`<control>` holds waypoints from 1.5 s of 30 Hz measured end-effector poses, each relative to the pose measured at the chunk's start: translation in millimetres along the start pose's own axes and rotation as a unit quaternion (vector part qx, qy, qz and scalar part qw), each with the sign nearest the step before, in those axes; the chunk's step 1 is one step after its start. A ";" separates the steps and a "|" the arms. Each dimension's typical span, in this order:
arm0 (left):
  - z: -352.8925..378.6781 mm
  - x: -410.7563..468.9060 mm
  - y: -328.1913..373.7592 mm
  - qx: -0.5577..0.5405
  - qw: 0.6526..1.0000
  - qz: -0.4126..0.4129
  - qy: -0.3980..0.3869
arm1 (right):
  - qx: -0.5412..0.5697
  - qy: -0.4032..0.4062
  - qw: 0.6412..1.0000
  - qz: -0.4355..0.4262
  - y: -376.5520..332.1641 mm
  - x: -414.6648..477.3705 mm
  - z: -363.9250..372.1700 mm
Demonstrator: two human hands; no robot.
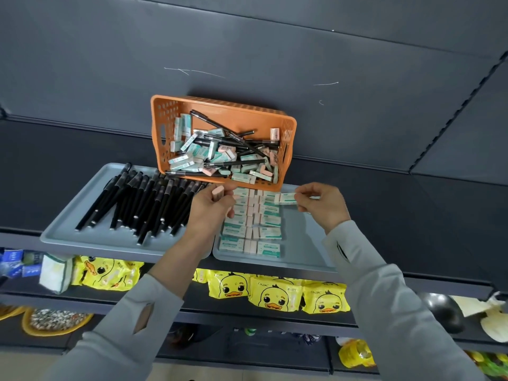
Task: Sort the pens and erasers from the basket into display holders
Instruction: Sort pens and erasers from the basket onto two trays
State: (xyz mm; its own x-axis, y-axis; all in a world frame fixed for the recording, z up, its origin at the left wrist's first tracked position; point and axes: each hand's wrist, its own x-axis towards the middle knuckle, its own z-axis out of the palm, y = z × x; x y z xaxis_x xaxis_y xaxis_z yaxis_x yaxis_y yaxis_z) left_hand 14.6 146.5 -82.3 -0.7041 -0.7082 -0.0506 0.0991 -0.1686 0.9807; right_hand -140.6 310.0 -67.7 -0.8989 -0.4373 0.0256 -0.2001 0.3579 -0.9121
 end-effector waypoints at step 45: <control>-36.5 26.0 24.9 -0.165 0.984 -0.062 -0.038 | -0.189 -0.120 0.946 -0.236 -35.6 20.1 99.9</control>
State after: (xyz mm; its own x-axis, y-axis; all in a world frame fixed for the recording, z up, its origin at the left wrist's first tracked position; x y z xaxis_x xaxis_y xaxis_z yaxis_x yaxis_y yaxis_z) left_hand 24.4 98.8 -66.1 -0.7751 -0.6165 -0.1386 0.2236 -0.4728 0.8523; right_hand -112.6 206.1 -75.7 -0.5698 -0.7805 0.2574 -0.7224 0.3264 -0.6096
